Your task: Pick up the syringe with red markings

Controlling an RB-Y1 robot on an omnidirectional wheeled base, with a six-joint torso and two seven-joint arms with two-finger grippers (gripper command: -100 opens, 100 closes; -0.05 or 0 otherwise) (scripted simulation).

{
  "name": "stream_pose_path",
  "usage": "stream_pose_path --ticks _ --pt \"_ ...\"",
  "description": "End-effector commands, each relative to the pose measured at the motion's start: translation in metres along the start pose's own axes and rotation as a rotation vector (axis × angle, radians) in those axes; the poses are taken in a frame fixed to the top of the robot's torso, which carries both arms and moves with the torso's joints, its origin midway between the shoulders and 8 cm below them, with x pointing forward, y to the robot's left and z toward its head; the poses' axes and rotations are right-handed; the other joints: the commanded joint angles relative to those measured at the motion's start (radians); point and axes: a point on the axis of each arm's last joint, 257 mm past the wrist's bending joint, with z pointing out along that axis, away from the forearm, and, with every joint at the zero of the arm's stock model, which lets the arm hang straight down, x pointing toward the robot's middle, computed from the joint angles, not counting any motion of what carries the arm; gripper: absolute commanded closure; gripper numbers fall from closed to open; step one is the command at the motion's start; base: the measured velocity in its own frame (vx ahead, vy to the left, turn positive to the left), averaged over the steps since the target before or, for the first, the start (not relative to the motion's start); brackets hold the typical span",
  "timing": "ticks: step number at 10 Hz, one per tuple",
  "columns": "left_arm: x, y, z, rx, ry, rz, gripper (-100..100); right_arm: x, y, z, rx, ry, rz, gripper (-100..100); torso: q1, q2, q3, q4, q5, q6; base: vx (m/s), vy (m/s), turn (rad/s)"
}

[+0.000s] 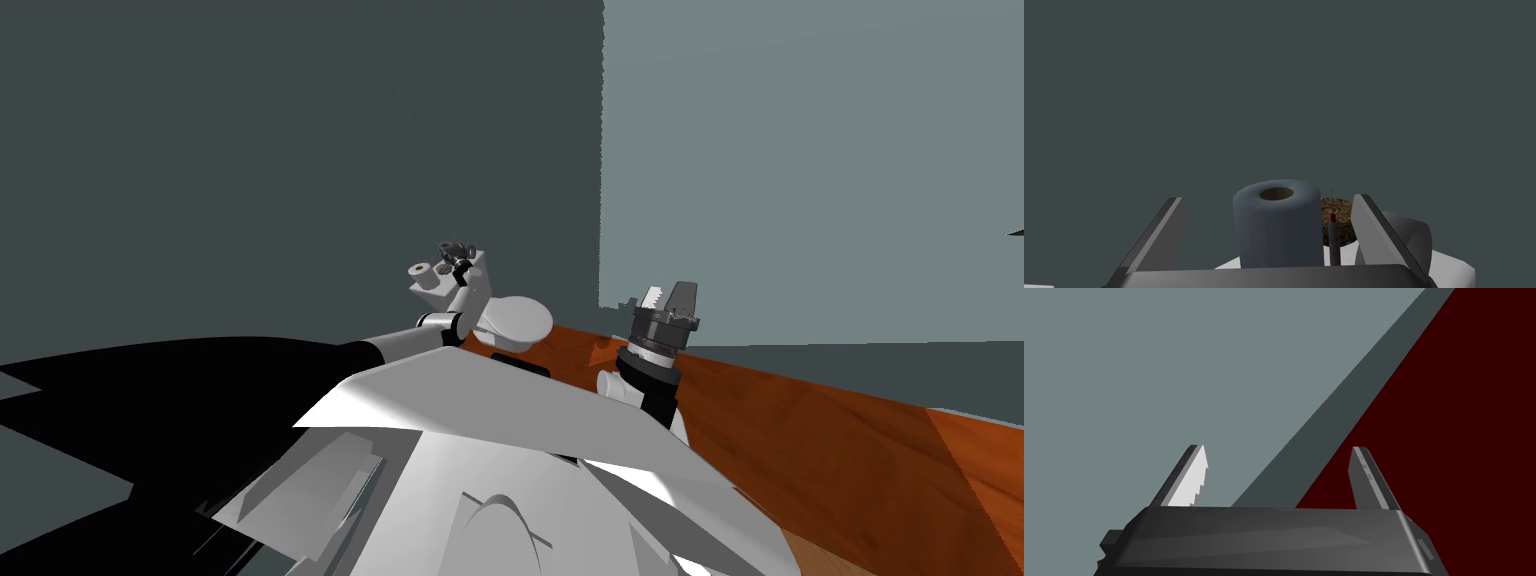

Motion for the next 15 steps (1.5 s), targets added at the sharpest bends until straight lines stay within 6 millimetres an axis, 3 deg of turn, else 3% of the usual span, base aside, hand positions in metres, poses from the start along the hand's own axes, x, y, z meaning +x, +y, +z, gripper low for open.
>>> stream_pose_path --ticks 1,9,13,14,15 --pt "-0.009 0.008 0.001 -0.007 -0.031 -0.016 -100 0.0 0.0 0.0 0.0 0.0 0.0 0 0.0 0.0 0.0 0.0 0.0 0.0 0.029 0.018 0.008" --pt "-0.052 0.037 -0.003 -0.04 -0.181 -0.082 -100 0.0 0.0 0.0 0.0 0.0 0.0 0 0.002 -0.002 -0.001 -0.001 0.0 0.0 0.047 0.034 -0.001" --pt "-0.058 0.041 -0.005 -0.046 -0.205 -0.091 -100 0.0 0.0 0.0 0.0 0.0 0.0 0 0.001 0.0 0.0 0.0 0.0 0.0 0.027 0.024 -0.004" --pt "-0.058 0.041 -0.005 -0.046 -0.206 -0.092 0 0.0 0.0 0.0 0.0 0.0 0.0 0 0.0 0.001 0.0 0.0 0.0 0.0 0.0 0.0 0.0" --pt "-0.055 0.048 -0.005 -0.091 -0.195 -0.107 -100 0.0 0.0 0.0 0.0 0.0 0.0 0 -0.001 0.002 0.001 0.0 0.0 0.0 0.103 -0.061 0.445"
